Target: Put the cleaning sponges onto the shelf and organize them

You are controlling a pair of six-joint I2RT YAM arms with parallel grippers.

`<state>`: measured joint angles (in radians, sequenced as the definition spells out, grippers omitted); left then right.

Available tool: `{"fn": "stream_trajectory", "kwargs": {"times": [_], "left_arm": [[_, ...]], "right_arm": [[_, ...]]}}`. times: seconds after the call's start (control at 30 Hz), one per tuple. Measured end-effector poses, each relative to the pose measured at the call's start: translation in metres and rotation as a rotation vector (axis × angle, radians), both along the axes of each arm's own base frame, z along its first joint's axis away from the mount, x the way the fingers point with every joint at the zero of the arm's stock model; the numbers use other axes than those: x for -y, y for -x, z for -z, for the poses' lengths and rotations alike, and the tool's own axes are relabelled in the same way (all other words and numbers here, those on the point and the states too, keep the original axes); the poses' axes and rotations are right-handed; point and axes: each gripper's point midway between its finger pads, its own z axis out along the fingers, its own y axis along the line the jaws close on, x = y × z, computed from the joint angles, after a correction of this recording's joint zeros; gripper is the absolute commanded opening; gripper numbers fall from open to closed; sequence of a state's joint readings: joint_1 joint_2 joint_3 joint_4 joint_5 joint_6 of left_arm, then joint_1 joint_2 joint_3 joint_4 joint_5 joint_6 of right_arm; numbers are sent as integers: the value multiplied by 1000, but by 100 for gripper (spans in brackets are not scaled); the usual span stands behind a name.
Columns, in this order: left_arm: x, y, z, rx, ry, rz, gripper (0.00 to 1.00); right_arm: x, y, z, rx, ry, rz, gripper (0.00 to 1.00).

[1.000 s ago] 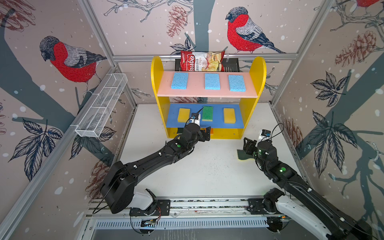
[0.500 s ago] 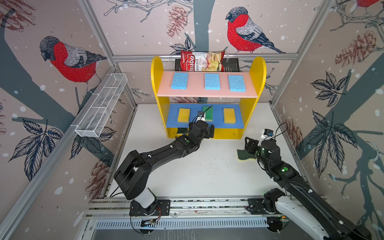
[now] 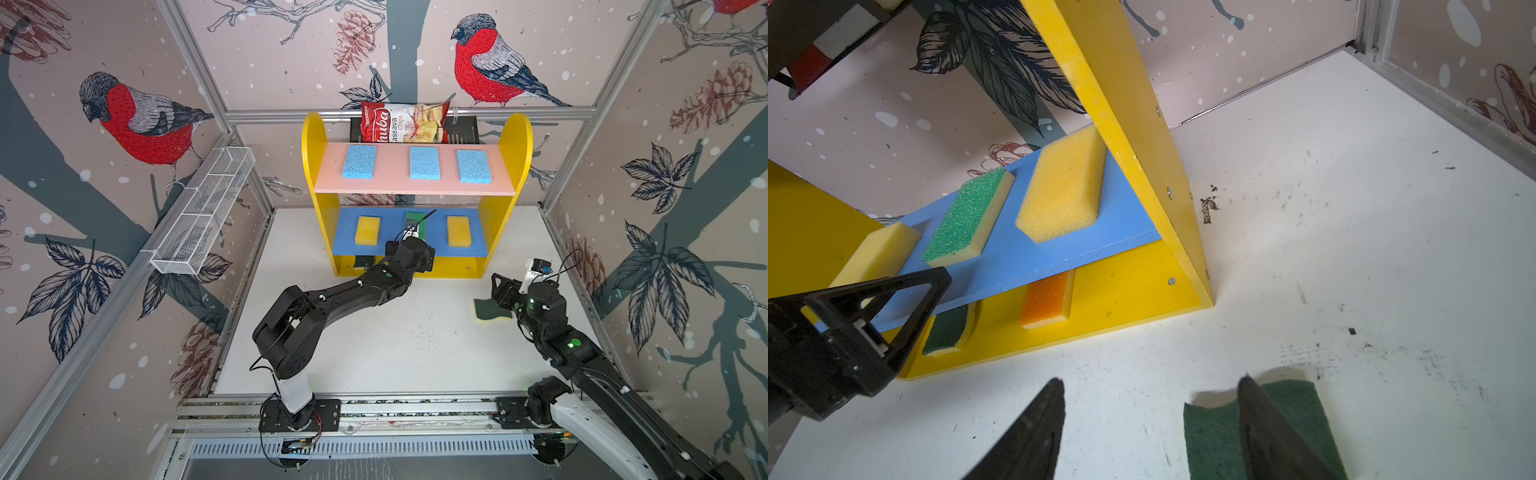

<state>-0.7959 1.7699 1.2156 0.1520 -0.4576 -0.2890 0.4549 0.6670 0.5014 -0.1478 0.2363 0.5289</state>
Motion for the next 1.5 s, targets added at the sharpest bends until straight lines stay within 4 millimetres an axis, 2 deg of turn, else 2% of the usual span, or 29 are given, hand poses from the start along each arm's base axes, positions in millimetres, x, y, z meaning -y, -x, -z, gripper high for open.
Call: {"fn": "stream_trajectory", "kwargs": {"times": [0.27,0.57,0.87,1.33,1.5], "left_arm": [[3,-12,4,9,-21,-38,98],[4,-20,18,-9,-59,-69,97],[-1,-33,21,-4,-29,-91,97],[13,-40,22,18,-16,-13,97],[14,-45,22,19,-8,-4,90]], "right_arm": [[2,1,0,5,-4,2,68],[5,1,-3,12,-9,8,68],[6,2,-4,17,-15,6,68],[7,1,-4,17,-17,10,68],[7,1,-4,16,-18,10,68]]}}
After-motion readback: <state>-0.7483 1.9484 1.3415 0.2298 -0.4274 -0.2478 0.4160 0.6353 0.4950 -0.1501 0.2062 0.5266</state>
